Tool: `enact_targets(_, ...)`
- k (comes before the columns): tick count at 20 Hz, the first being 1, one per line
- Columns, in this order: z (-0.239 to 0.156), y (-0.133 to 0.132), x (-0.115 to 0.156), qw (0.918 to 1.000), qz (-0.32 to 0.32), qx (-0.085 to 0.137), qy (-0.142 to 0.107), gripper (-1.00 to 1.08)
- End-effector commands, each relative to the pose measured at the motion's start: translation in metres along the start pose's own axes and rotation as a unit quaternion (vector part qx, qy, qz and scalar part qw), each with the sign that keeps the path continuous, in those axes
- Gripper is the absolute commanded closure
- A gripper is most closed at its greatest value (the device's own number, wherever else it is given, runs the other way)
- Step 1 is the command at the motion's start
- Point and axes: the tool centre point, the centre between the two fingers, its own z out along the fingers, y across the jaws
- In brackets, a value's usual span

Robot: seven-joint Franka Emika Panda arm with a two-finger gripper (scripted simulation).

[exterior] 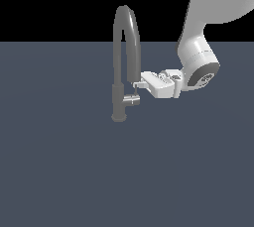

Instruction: Turn on the faucet by rotating a designated handle.

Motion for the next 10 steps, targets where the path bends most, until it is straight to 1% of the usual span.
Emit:
enact_targets(1, 0.0, 0.009, 0.0, 1.0, 0.002, -0.003, -0.002, 1.08)
enact_targets(7, 0.0, 0.026, -0.001, 1.0, 0.002, -0.003, -0.003, 1.08)
enact_targets(8, 0.0, 0.026, -0.001, 1.0, 0.002, -0.003, -0.003, 1.08)
enact_targets(9, 0.0, 0.019, -0.004, 1.0, -0.003, -0.002, 0.0, 1.08)
enact_targets(10, 0.0, 0.022, -0.002, 1.0, -0.003, -0.002, 0.0, 1.08)
